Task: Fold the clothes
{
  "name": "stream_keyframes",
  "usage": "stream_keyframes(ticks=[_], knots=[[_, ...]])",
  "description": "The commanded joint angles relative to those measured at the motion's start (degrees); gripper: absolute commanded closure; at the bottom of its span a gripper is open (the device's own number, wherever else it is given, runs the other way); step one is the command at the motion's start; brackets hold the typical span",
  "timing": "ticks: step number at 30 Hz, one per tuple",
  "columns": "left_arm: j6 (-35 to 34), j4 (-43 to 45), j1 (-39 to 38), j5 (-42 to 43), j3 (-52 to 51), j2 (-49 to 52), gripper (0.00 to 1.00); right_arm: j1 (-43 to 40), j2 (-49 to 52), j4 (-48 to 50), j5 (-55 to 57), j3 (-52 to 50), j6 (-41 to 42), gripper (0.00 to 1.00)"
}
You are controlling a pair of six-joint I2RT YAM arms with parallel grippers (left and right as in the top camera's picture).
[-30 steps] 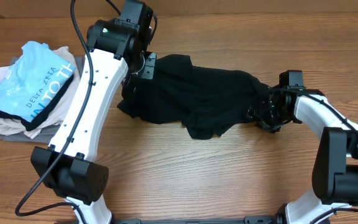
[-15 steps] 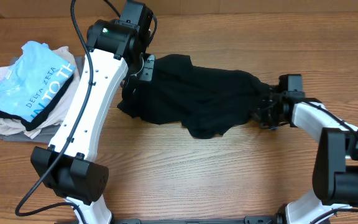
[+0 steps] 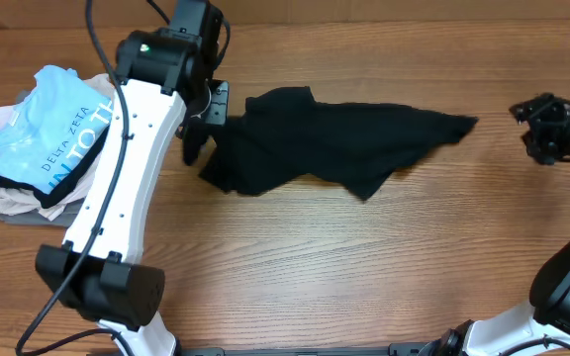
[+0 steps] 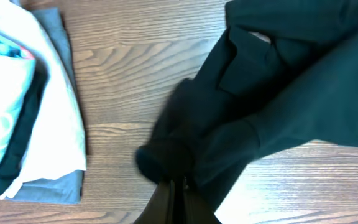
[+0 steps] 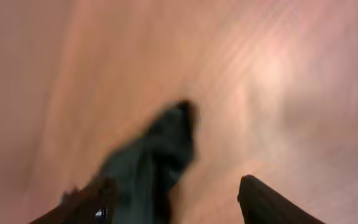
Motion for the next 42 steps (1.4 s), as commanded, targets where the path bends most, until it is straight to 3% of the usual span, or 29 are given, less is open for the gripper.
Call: stream_keyframes(ticks=[1, 7, 10, 17, 22, 33, 40, 42], knots=[[1.1, 0.3, 0.3, -1.3, 0.8, -2.0, 0.96, 1.4, -0.3, -4.7, -3.6, -0.3, -3.4, 0.34], [1.1, 1.3, 0.3, 0.2, 0.8, -2.0, 0.96, 8.9, -0.3, -16.4, -3.7, -4.0, -8.2, 0.37], [1.1, 1.9, 0.3, 1.3, 0.8, -2.0, 0.96, 15.8, -0.3, -17.4, -3.7, -8.2, -9.1, 0.39], [1.1, 1.9, 0.2, 1.7, 0.8, -2.0, 0.96, 31.4, -0.3, -6.8, -3.8, -17.9, -4.2, 0.51], [1.1, 1.6, 0.2, 1.8, 0.8, -2.0, 0.96, 37.7, -0.3, 0.6, -4.8, -20.8, 5.5, 0.52], [1.1, 1.5, 0.2, 3.2, 0.8, -2.0, 0.96, 39.9, -0.2, 8.1, -1.9, -23.5, 18.3, 0.53], [1.1, 1.4, 0.2, 3.2, 0.8, -2.0, 0.96, 39.9, -0.2, 8.7, -2.0, -24.6, 20.3, 0.73], [1.1, 1.4, 0.2, 3.2, 0.8, -2.0, 0.96, 39.9, -0.2, 8.7, -1.6, -24.6, 20.3, 0.73]])
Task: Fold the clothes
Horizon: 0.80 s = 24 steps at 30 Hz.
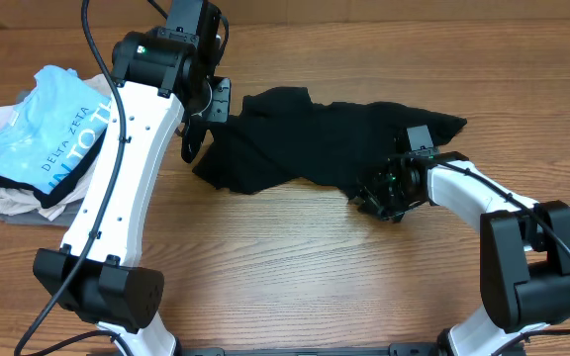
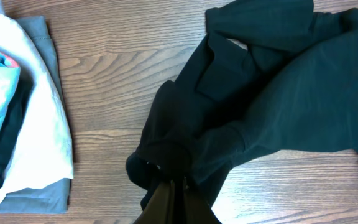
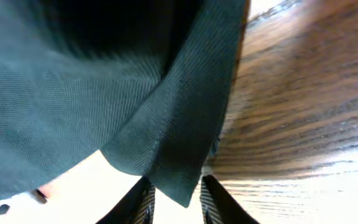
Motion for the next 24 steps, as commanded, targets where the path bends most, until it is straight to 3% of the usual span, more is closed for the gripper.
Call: stream_keyframes(ticks=[1, 10, 12, 16, 24], knots=[[1.1, 0.0, 0.2, 0.3, 0.8, -1.7, 0.96, 0.0, -0.2, 0.5, 1.2, -0.3, 1.3, 0.73], [1.1, -0.8, 0.2, 0.3, 0.8, -1.7, 0.96, -0.1, -0.2, 1.7, 3.6, -0.3, 3.4, 0.67], [1.1, -0.9, 0.2, 0.3, 0.8, -1.7, 0.96, -0.1, -0.2, 1.8, 4.2, -0.3, 4.1, 0.73], [1.1, -1.1, 0.2, 0.3, 0.8, -1.7, 0.96, -0.5, -0.3, 2.1, 4.2, -0.1, 2.1, 0.96], [2.4, -2.1, 0.7, -1.8, 0.8, -2.6, 0.96, -9.3, -8.2, -9.8, 6.4, 6.2, -10.7, 0.96]])
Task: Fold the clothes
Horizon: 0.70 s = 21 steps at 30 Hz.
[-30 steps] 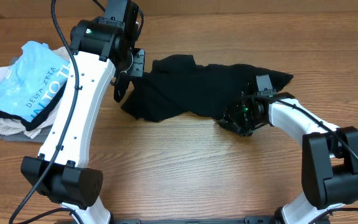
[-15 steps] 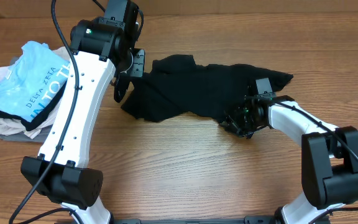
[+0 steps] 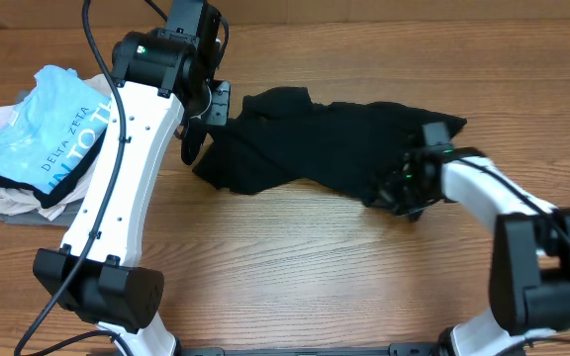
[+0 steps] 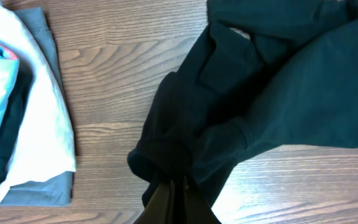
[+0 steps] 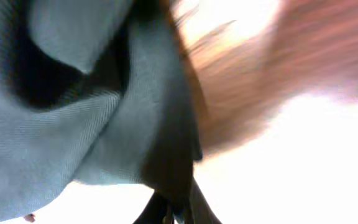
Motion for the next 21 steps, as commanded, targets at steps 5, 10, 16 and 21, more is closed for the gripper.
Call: stream_keyframes(ticks=[5, 10, 16, 21], knots=[[1.6, -1.0, 1.1, -4.9, 0.8, -5.5, 0.96, -12.5, -14.3, -11.2, 2.7, 8.9, -10.8, 0.96], [2.8, -2.1, 1.1, -5.5, 0.8, -8.9, 0.96, -20.1, -19.8, -18.5, 4.0, 11.1, -12.7, 0.96], [2.8, -5.5, 1.0, -8.4, 0.8, -10.7, 0.96, -24.3, -23.5, -19.2, 3.9, 11.2, -13.9, 0.96], [2.7, -5.2, 1.0, -5.5, -0.1, -10.2, 0.96, -23.2, -23.3, -17.3, 0.3, 11.2, -15.2, 0.96]])
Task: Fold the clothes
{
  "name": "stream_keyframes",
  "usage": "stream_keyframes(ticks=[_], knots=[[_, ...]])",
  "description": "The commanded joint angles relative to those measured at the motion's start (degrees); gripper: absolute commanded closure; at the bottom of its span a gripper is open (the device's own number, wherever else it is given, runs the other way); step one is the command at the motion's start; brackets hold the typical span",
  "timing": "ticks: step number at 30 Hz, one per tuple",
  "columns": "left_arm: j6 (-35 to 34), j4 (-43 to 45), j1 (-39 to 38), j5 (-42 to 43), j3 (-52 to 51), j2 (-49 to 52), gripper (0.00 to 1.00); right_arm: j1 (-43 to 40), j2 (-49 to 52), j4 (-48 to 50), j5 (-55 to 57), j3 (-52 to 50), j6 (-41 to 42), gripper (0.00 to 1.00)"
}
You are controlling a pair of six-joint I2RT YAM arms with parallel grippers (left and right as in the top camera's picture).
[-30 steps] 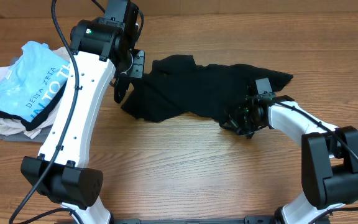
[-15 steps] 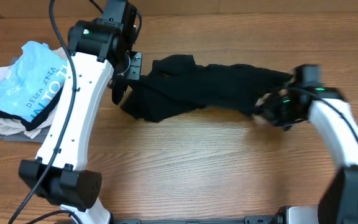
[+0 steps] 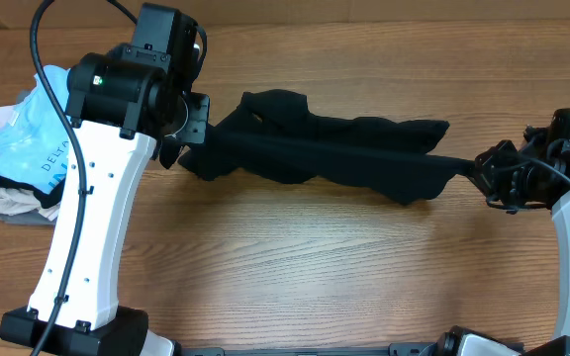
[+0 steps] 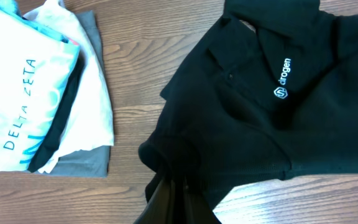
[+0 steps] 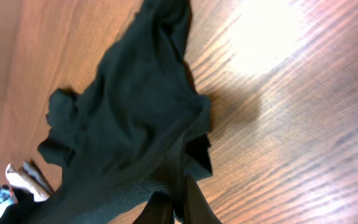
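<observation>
A black polo shirt (image 3: 325, 153) with a small white "drogen" logo (image 4: 283, 79) is stretched across the middle of the table, lifted at both ends. My left gripper (image 3: 181, 148) is shut on the shirt's left end; in the left wrist view the cloth bunches right at the fingers (image 4: 178, 199). My right gripper (image 3: 483, 170) is shut on the shirt's right end, and in the right wrist view the cloth (image 5: 129, 124) runs away from its fingertips (image 5: 180, 205).
A stack of folded clothes (image 3: 18, 148) sits at the left edge, topped by a light blue shirt with "DELTA ZETA" lettering (image 4: 17, 112). Bare wooden tabletop (image 3: 295, 267) lies in front of the shirt.
My right gripper, shut on the shirt's lower right edge, has moved far right and up. The left gripper has shifted left and risen. The shirt is now pulled out long between them.
At first only my left gripper held the crumpled shirt and the right one hung open at the far right. Then the right gripper was down at the shirt's lower right edge, then shut on it. Now both grippers hold the shirt stretched apart.
</observation>
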Motion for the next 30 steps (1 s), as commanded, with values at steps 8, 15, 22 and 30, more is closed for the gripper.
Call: stream_keyframes(ticks=[8, 15, 22, 30], knots=[[0.9, 8.8, 0.6, 5.0, -11.6, 0.6, 0.96, 6.0, 1.1, 2.7, -0.9, 1.1, -1.8, 0.95], [0.8, 18.3, 0.6, 7.6, -24.6, 0.7, 0.96, 10.4, 8.3, 6.9, 0.8, 1.1, -1.5, 0.96], [0.8, 23.4, 0.6, 7.6, -28.7, 0.7, 0.96, 10.3, 12.9, 14.3, 1.0, 1.1, -1.8, 0.79], [0.9, 25.9, 0.6, 8.6, -28.7, 0.7, 0.96, 10.7, 13.0, 10.0, 2.8, -0.1, -7.4, 0.77]])
